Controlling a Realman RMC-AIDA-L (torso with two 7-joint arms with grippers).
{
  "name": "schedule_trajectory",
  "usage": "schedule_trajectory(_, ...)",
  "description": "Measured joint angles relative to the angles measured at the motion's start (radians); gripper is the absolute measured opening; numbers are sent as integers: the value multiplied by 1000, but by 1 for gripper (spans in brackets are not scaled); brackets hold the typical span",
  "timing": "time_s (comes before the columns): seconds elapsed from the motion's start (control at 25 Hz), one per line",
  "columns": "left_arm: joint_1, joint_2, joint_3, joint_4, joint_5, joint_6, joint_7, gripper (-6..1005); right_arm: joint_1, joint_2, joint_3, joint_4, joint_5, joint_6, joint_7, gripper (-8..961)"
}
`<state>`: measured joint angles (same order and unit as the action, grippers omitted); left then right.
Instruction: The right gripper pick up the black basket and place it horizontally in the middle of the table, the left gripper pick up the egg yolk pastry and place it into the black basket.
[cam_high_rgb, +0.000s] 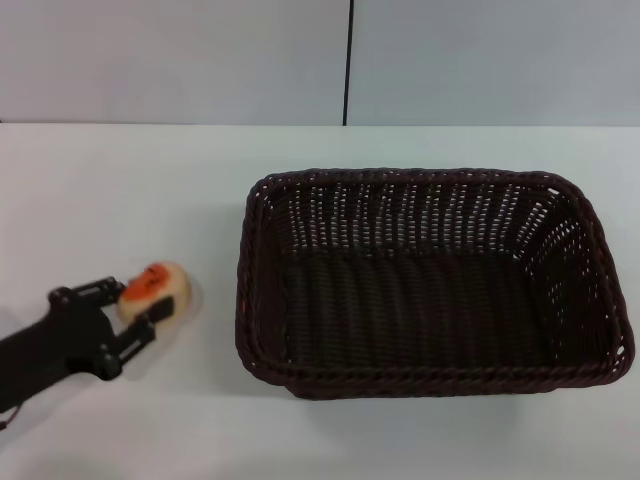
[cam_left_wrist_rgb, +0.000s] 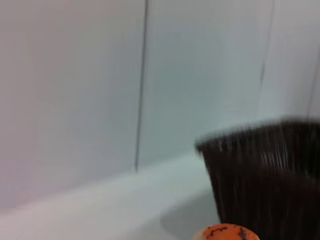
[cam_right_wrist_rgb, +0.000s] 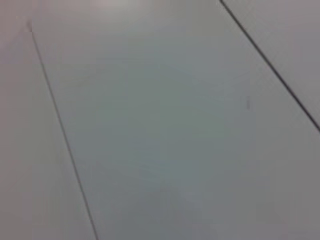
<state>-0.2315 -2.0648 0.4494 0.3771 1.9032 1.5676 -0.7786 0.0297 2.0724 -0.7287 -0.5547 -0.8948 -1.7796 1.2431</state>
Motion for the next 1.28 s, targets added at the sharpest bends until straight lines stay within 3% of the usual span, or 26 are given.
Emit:
schedule_trajectory(0.32, 1, 4, -136, 11, -93, 247, -5, 342, 0, -2, 20, 29, 0, -7, -1, 743)
schedule_trajectory(0.56, -70, -5, -96, -44, -88, 291, -3, 255, 4, 0, 14, 43, 0, -11, -7, 743)
schedule_trajectory(0.8, -194, -9, -3, -199, -86, 235, 49, 222, 4, 2, 23, 78, -1, -50, -11, 743)
schedule_trajectory(1.0, -221, -9, 30, -224, -86, 217, 70, 472, 3, 3, 23, 80, -2, -58, -11, 743)
schedule_trajectory(1.16, -223, -6, 46, -221, -87, 217, 70, 556, 2, 3, 23, 81, 1, -62, -12, 743)
schedule_trajectory(1.28, -200, -1, 5, -212, -95, 211, 72, 618, 3, 3, 24, 93, 4, -63, -27, 743)
